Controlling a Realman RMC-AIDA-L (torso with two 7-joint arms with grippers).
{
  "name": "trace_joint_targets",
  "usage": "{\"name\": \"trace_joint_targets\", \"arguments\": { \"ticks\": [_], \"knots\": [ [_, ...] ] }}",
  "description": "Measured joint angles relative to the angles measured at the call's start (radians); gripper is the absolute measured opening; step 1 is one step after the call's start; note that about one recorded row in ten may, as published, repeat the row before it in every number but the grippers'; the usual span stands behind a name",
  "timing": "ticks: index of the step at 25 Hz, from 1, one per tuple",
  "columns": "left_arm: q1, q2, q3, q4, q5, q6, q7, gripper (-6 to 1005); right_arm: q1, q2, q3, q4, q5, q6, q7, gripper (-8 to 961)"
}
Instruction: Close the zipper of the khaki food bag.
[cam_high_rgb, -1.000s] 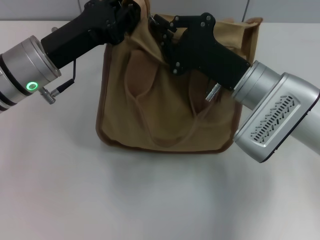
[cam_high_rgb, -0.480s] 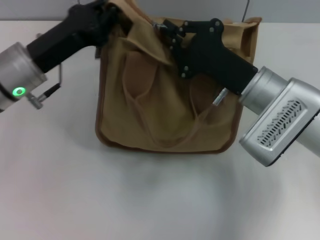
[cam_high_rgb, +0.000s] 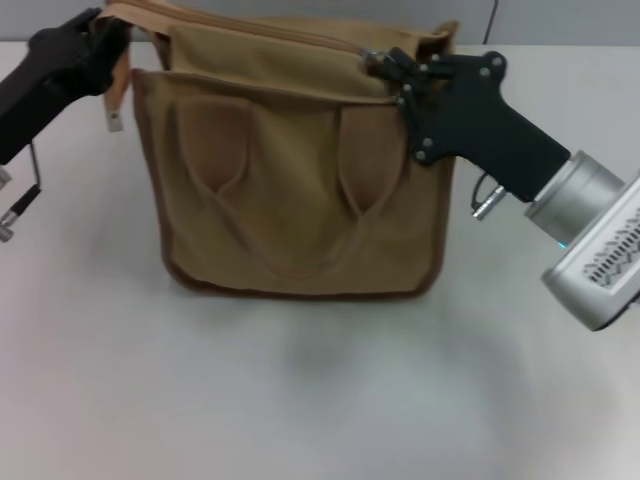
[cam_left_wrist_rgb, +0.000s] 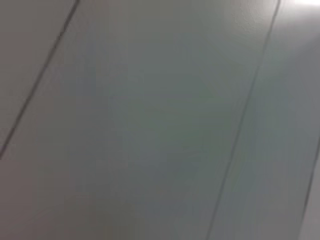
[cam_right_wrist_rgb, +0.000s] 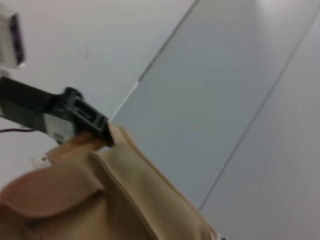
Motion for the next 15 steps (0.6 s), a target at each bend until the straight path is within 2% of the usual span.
{"name": "trace_joint_targets", "arguments": {
  "ticks": [7,12,14,15],
  "knots": [
    [0.010,0.005,-0.010,0.002,0.005,-0.009,0.001,69,-0.063,-0.002,0.004,-0.039,0.000,-0.029,0.116,1],
    [0.006,0.004,-0.005,0.008,0.004,-0.007,0.011,71,-0.111,-0.005,0.005,-0.056,0.006,-0.167,0.297,0],
    [0.006,0.000,-0.011,0.009,0.001,0.017,0.016,72,-0.137,-0.008,-0.002,-0.083,0.003,-0.243,0.434,-1],
    [0.006,0.000,-0.011,0.009,0.001,0.017,0.016,72,-0.137,-0.008,-0.002,-0.083,0.003,-0.243,0.434,-1]
  ]
}}
